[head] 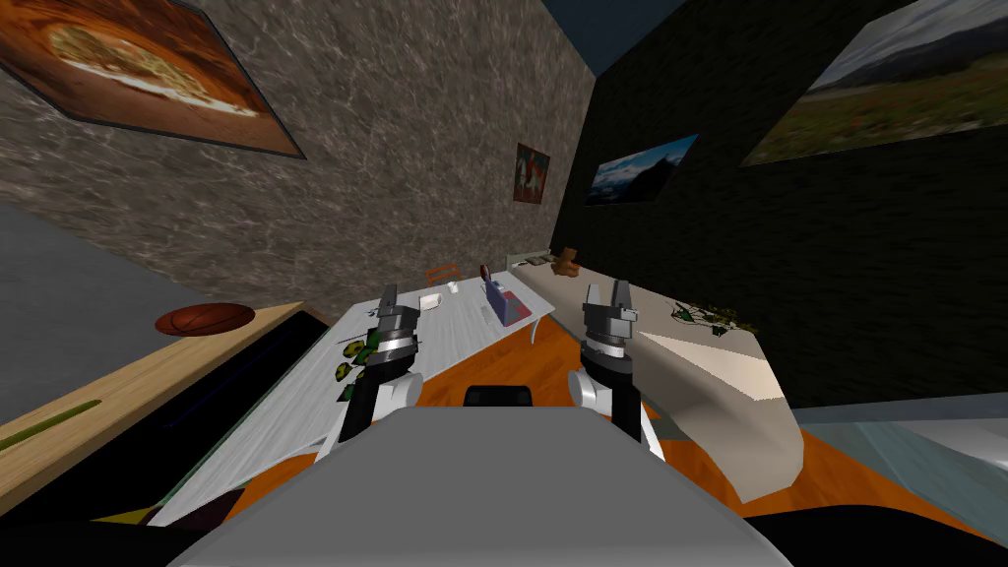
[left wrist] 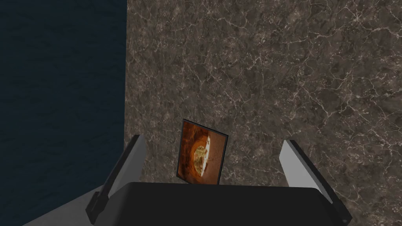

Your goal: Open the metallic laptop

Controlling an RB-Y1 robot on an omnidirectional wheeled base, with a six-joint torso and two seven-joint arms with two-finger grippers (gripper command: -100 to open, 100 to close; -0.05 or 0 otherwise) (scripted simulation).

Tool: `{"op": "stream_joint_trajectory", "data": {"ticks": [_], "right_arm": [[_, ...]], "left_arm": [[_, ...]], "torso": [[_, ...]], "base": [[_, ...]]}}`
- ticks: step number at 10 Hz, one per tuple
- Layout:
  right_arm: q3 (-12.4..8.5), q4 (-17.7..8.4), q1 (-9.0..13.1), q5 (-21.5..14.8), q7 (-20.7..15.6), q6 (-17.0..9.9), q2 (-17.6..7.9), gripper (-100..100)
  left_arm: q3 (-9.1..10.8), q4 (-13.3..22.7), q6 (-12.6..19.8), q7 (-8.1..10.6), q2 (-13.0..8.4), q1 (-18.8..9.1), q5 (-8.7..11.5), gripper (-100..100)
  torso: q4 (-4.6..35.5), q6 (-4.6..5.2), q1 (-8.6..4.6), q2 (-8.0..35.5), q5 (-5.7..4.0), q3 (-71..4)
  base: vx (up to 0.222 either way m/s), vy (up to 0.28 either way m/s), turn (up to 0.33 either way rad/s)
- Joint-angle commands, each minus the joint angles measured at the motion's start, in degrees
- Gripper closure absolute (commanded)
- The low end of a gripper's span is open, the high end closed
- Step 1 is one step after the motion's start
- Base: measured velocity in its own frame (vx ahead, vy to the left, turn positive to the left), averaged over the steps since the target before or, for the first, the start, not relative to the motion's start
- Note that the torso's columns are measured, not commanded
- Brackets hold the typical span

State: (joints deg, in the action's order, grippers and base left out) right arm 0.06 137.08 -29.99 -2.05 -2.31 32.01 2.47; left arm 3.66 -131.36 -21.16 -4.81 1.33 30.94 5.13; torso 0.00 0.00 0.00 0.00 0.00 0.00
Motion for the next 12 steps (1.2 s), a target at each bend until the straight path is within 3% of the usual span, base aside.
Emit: {"op": "stream_joint_trajectory", "data": {"ticks": [1, 9, 10, 12], "right_arm": [[0.0, 0.0, 0.0, 0.0, 0.0, 0.0, 0.0, 0], [0.0, 0.0, 0.0, 0.0, 0.0, 0.0, 0.0, 0], [0.0, 0.0, 0.0, 0.0, 0.0, 0.0, 0.0, 0], [0.0, 0.0, 0.0, 0.0, 0.0, 0.0, 0.0, 0]], "left_arm": [[0.0, 0.0, 0.0, 0.0, 0.0, 0.0, 0.0, 0], [0.0, 0.0, 0.0, 0.0, 0.0, 0.0, 0.0, 0], [-0.02, -0.2, 0.6, 0.12, -2.2, 0.0, 0.6, -100], [-0.06, -0.5, 2.0, 0.4, -5.1, -0.1, 1.9, -100]], "torso": [[2.3, 0.0, 0.0, 2.3, 0.0, -4.7], [35.4, 0.0, 0.0, 35.4, 0.0, -70.7], [39.6, 0.0, 0.0, 39.6, 0.0, -79.2], [42.1, 0.0, -0.2, 42.1, -0.06, -84.2]], "base": [[0.0, 0.0, 0.0], [0.0, 0.0, 0.0], [-0.012, -0.039, 0.001], [-0.015, -0.088, 0.002]]}}
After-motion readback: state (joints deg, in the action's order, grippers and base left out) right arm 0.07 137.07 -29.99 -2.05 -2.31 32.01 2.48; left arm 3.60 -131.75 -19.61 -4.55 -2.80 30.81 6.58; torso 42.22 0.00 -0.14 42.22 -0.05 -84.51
